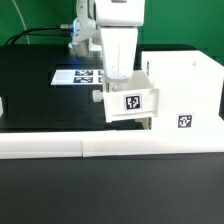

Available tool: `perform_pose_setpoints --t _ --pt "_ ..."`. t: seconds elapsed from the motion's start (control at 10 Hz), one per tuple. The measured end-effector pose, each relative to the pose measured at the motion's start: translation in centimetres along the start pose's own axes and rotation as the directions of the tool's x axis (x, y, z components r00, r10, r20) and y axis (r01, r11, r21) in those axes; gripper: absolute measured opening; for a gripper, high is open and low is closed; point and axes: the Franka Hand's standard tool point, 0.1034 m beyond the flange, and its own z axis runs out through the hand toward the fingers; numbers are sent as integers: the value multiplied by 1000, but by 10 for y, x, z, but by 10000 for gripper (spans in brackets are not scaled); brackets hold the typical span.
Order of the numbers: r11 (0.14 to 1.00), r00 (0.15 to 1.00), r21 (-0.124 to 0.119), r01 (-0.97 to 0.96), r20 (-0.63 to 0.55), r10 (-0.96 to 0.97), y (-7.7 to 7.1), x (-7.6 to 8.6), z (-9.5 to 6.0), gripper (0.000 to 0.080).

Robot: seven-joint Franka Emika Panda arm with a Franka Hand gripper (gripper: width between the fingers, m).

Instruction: Assemble drawer

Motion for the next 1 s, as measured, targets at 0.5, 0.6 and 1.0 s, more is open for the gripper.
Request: perform_pose_setpoints --t 0.5,0.6,1.0 --pt "1000 1000 1 0 0 0 -1 2 0 43" --pt "1000 1000 1 -5 1 5 -1 3 0 43" --pt "1000 1000 -17 0 12 0 -1 2 0 44"
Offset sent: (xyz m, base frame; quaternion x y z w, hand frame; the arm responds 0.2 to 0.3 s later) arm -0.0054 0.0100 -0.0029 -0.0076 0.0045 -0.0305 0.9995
